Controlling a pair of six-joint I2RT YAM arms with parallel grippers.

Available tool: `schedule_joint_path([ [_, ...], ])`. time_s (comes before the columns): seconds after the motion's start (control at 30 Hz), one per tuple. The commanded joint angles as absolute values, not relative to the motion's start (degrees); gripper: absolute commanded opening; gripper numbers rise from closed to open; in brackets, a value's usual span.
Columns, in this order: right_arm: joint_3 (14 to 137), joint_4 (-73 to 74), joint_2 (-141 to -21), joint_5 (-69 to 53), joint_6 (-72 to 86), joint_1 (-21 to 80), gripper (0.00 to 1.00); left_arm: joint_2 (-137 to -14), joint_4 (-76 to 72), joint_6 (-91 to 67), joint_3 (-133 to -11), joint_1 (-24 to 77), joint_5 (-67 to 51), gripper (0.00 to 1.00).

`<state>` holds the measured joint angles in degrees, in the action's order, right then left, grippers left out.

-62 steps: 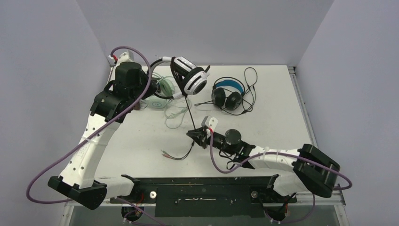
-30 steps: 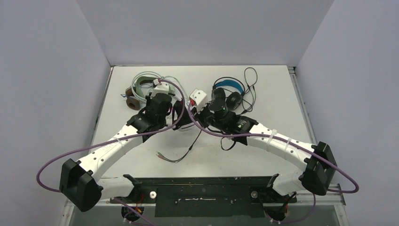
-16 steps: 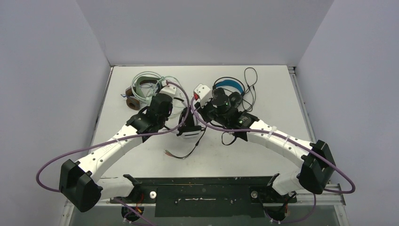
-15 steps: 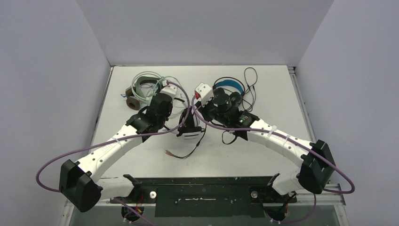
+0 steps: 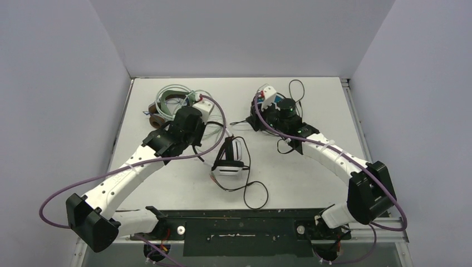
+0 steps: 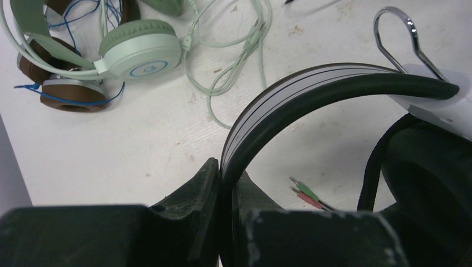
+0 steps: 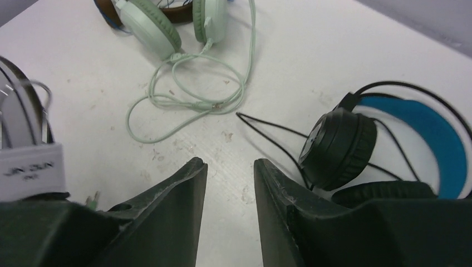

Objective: Wrap the headphones
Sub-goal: Wrap the headphones cable around the headphones.

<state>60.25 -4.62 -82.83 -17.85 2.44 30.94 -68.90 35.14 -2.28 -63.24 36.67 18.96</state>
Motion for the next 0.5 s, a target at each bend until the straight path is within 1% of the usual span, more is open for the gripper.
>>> schedule_joint_path([
  [0.0,55.7,-9.7,-79.0,-23.7,6.7,29.8,0.39,-67.7,36.7,-7.9,-72.8,36.4,12.6,0.00],
  [0.13,52.6,-7.1,-74.5,-23.3,7.4,29.6,0.47,-66.6,33.6,-7.7,-70.4,36.3,15.4,0.00],
  [0.23,49.1,-4.6,-69.9,-20.8,9.2,29.6,0.52,-65.6,30.0,-9.2,-67.5,35.2,16.4,0.00],
  [0.37,40.7,-6.8,-62.7,-17.0,11.8,29.6,0.59,-66.0,28.7,-12.6,-67.5,32.2,9.2,0.00],
  [0.47,35.3,-8.7,-58.2,-13.8,13.8,29.6,0.62,-65.9,28.2,-15.2,-68.5,30.0,4.3,0.00],
])
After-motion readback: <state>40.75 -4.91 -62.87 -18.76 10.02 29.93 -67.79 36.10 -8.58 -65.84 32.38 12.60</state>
